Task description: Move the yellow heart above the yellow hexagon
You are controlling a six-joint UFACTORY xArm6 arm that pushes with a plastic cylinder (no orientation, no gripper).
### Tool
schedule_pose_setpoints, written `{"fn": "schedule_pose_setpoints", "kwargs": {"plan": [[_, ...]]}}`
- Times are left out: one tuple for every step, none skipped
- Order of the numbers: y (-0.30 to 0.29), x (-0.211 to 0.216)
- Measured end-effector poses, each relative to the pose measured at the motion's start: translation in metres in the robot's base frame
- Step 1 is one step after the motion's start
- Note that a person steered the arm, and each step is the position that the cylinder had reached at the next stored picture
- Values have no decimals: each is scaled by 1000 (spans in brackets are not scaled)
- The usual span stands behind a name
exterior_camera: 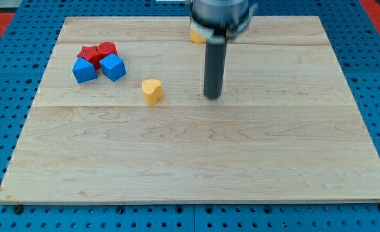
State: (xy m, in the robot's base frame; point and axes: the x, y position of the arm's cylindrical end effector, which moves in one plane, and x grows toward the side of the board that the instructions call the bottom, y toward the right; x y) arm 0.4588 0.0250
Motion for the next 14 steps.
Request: {"fn": "schedule_pose_setpoints", "kwargs": {"plan": [[-55,-1],[-96,-5],[-106,-54],[-96,-91],[-88,-145],[-88,-201],[-118,-204],[-108,-218],[-105,-236],[-111,-252],[-118,-266],[-73,-267],[-34,-266],[-70,-261]]}}
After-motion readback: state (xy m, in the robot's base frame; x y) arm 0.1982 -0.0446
